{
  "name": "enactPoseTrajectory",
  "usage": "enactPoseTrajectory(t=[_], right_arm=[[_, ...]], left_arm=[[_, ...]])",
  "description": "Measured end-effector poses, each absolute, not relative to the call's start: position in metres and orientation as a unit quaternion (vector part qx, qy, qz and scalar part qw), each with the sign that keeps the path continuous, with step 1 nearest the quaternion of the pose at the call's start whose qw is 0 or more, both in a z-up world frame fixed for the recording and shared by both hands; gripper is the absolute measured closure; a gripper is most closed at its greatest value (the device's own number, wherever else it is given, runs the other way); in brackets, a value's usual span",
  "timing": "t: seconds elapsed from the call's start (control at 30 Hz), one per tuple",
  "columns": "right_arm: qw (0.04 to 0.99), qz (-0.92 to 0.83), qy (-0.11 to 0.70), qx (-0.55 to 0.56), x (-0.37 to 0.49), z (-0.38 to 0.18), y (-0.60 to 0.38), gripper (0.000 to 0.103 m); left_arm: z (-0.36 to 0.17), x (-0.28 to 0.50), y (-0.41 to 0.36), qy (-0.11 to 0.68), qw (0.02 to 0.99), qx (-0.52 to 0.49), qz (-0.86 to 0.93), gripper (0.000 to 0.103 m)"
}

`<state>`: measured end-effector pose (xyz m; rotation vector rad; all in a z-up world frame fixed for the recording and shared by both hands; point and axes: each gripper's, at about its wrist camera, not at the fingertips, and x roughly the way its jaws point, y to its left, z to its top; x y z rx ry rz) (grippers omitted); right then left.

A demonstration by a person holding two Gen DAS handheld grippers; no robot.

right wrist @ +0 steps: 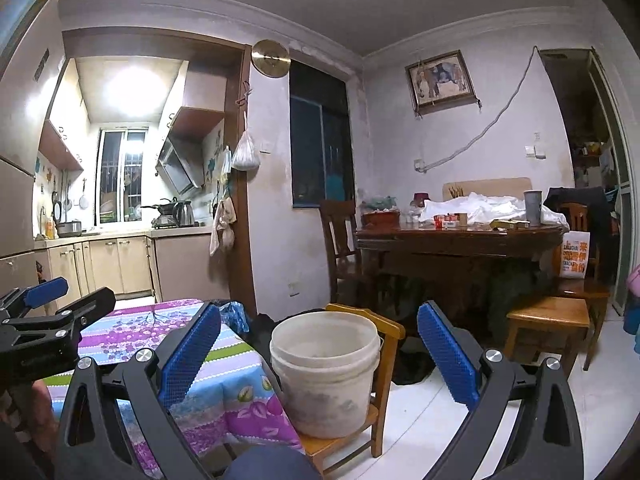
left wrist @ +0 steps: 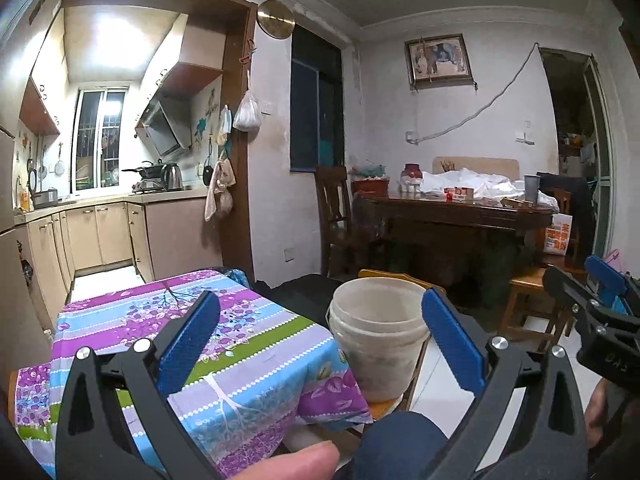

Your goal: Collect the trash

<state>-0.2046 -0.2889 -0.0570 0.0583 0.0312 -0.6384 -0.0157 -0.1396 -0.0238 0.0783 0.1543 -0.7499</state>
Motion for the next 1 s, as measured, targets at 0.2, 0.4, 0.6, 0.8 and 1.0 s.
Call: enactPoseTrajectory(t=[0.2,0.4,0.6,0.8,1.0], right_arm=[[0.948,-0.317,0.019,0.033,-0.203,-0.059,-0.294,0.005],[0.948,-0.316,0.019,0.032,-0.203,-0.059,-0.294,0.005],[0.949,-0.313,0.022,0.03,-0.198,-0.062,-0.294,0.005],[0.951,-0.308,0.025,0.028,-0.193,-0.065,-0.292,0.005],[0.951,-0.306,0.029,0.027,-0.191,-0.064,-0.291,0.005]], left_arm=[[-0.025,-0.013,-0.141,0.092,0.922,0.034,-0.375,0.006],[-0.027,-0.014,-0.142,0.094,0.919,0.035,-0.381,0.006],[-0.028,-0.016,-0.146,0.092,0.915,0.042,-0.392,0.006],[-0.03,-0.02,-0.146,0.086,0.912,0.049,-0.399,0.006],[-0.029,-0.02,-0.148,0.089,0.914,0.05,-0.392,0.006]])
